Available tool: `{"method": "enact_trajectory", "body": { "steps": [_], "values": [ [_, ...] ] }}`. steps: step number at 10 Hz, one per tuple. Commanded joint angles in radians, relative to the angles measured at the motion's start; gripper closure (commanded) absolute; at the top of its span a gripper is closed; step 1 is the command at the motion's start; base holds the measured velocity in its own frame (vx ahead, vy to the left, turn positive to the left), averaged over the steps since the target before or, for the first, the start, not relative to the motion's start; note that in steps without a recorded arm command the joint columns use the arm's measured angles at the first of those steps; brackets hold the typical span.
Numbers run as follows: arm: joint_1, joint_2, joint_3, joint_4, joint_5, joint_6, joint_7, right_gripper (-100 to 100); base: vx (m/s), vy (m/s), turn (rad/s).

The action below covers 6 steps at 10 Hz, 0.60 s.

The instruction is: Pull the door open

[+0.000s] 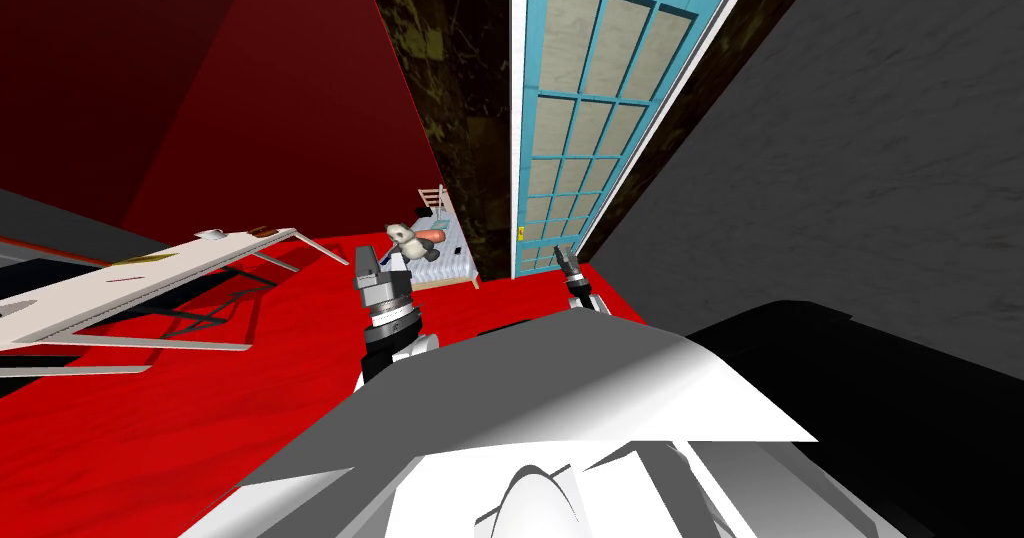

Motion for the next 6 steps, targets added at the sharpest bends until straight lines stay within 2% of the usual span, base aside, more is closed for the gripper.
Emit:
{"method": "enact_trajectory", "body": {
  "steps": [1, 6],
  "values": [
    [-0.005, 0.003, -0.013, 0.034, 0.021, -0.012, 0.031, -100, 0.097, 0.005, -0.003],
    [-0.032, 0.009, -0.055, 0.141, 0.082, -0.037, 0.113, -100, 0.104, 0.011, -0.006]
  ]
}}
